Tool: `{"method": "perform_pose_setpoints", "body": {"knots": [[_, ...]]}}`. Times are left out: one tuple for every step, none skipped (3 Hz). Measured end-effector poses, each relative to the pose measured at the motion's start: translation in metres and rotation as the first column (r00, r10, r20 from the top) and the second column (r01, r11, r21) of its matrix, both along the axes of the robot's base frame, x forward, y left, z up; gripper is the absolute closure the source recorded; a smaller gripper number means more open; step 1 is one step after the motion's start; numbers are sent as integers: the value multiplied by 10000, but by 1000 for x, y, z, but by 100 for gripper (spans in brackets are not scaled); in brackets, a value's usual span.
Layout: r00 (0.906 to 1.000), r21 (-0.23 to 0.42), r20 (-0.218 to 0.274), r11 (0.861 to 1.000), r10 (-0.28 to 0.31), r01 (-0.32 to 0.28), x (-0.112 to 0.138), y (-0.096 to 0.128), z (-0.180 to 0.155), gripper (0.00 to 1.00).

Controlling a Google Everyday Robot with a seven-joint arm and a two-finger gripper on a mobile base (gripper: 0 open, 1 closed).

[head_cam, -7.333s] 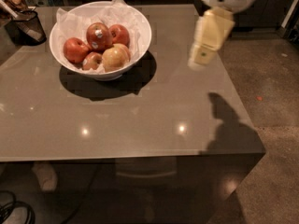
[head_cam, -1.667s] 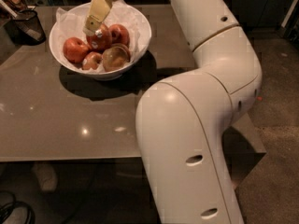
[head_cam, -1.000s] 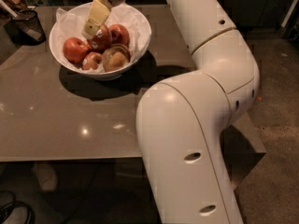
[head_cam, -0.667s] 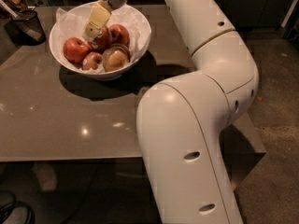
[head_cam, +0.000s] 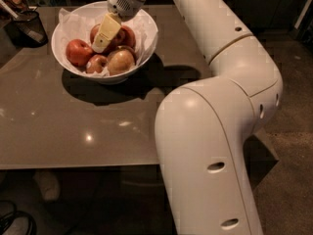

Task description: Pick apple from white bowl

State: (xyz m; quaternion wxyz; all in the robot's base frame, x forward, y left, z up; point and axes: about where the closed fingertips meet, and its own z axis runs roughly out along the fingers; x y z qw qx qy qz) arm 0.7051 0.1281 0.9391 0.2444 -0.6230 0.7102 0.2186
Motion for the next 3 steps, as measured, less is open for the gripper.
{"method": "perform_pose_setpoints", "body": {"knots": [[10000, 5, 43, 10000, -46, 46, 1, 0, -2, 27], [10000, 5, 43, 10000, -48, 48, 2, 0, -2, 46], [10000, 5, 43, 10000, -48, 48, 2, 0, -2, 69]]}}
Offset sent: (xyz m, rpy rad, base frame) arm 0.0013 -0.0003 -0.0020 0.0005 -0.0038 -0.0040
